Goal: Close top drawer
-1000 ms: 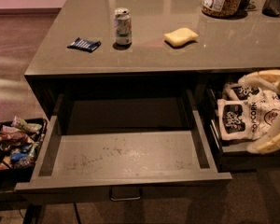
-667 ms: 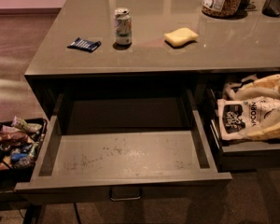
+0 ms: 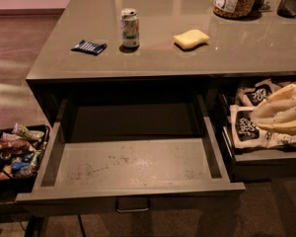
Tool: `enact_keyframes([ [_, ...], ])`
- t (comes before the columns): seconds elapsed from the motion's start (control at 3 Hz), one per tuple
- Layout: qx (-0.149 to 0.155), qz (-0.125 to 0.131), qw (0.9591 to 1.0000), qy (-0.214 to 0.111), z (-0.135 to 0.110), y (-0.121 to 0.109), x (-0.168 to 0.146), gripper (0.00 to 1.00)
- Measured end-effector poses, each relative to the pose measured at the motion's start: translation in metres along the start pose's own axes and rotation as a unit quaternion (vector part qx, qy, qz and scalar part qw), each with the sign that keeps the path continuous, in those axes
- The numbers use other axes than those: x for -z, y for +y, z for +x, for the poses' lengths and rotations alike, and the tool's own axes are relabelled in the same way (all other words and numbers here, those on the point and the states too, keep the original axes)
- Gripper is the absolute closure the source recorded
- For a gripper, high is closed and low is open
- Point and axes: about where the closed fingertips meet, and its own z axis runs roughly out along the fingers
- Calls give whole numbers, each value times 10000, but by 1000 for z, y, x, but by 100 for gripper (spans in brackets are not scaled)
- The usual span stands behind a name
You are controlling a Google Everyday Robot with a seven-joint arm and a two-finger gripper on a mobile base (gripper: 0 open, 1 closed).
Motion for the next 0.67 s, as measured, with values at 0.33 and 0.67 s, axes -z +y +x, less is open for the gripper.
enact_keyframes([
  [0.33,39,25,10000,-15,5,11,-6,100],
  [0.67,114,39,9998,-142,16,33,-19,100],
])
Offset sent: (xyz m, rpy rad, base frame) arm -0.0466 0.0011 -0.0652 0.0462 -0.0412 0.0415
